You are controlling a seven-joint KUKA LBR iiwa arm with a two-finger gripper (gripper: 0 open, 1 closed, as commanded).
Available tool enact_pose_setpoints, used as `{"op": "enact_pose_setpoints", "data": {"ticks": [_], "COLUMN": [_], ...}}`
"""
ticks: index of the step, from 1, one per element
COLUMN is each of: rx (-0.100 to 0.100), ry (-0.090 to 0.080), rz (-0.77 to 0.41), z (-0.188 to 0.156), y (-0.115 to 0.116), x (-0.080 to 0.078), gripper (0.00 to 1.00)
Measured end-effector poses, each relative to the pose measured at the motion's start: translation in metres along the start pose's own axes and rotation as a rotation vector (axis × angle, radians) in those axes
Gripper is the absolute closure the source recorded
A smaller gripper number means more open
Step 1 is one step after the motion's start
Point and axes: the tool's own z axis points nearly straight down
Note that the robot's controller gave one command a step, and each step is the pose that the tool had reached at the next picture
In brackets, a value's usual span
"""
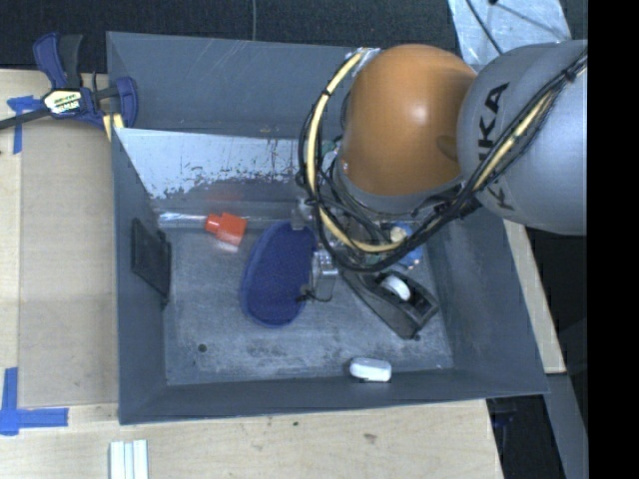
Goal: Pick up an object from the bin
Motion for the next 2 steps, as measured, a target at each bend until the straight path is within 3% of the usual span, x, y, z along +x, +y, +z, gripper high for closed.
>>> {"op": "enact_pose_setpoints", "data": {"ticks": [1,2], "rx": [0.003,0.001], "ry": [0.006,0.001], "rz": [0.093,0.312], "z": [0.069,0.143], "y": [-0.033,-0.021], "x": [-0.035,-0.073], "gripper": [0.00,0.00]}}
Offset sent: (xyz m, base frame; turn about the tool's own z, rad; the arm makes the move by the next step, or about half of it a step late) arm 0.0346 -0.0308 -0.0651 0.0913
